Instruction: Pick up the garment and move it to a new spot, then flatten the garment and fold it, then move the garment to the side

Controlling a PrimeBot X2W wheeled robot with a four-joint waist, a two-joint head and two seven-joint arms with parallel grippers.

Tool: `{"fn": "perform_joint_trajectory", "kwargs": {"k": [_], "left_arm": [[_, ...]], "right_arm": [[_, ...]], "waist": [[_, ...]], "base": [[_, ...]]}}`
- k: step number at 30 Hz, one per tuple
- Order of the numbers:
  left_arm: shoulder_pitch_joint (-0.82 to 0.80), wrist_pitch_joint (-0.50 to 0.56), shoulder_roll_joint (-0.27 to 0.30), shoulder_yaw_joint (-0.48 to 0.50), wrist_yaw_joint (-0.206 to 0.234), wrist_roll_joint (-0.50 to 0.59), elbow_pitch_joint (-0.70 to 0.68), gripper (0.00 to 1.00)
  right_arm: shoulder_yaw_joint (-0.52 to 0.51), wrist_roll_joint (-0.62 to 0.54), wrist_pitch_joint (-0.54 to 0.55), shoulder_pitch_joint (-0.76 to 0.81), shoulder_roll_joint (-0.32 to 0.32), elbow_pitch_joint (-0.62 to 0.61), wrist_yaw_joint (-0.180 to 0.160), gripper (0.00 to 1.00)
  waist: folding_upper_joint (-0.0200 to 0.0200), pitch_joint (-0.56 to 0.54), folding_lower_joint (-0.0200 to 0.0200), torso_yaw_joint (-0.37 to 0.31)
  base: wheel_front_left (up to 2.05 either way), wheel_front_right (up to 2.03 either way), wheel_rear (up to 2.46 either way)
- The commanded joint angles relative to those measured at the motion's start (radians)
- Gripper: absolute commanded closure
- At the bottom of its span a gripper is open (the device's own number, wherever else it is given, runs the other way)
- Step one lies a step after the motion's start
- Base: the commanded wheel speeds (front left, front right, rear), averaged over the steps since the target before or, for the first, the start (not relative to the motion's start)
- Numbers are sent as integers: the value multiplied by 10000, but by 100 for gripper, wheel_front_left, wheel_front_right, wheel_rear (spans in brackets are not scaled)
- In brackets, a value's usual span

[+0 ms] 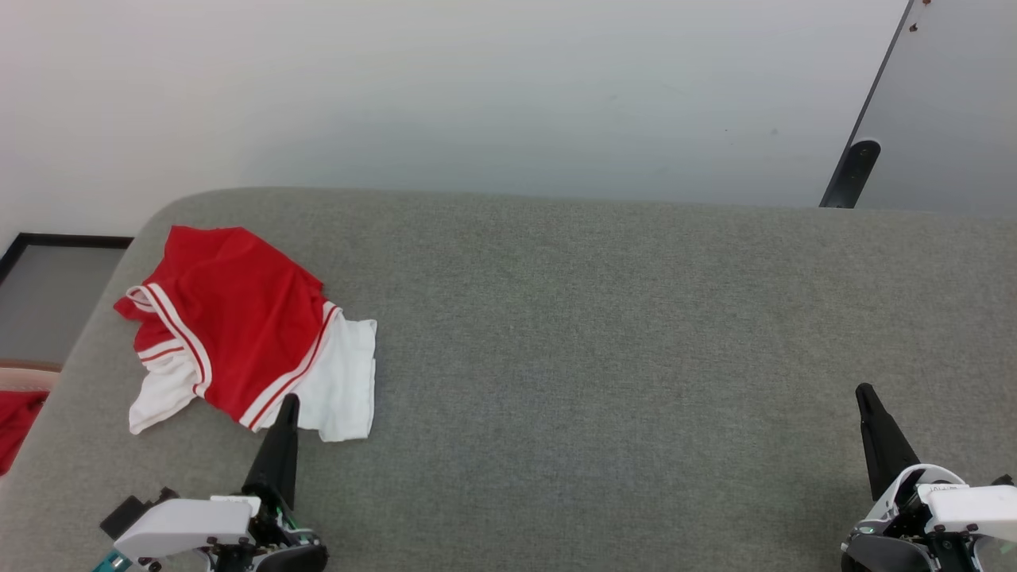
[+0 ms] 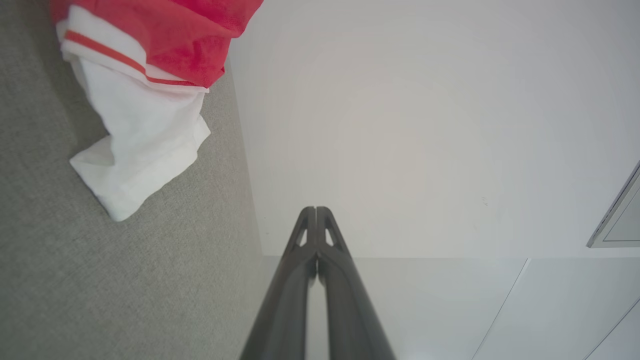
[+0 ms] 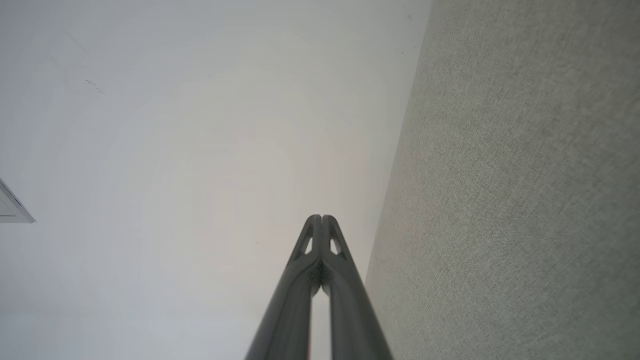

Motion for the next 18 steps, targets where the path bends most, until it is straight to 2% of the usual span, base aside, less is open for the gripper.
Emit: {"fn": "perform_joint_trajectory", "kwargs": {"k": [1, 18], "left_arm": [[-98, 4, 9, 21, -68, -36, 9, 100], [-98, 4, 9, 22, -69, -35, 9, 100]], "right_arm": [[39, 51, -7, -19, 32, 4, 5, 100], [40, 51, -7, -19, 32, 4, 6, 100]], "waist": [[0, 0, 0, 0], [0, 0, 0, 0]], "base": [[0, 0, 0], [0, 0, 0]]}}
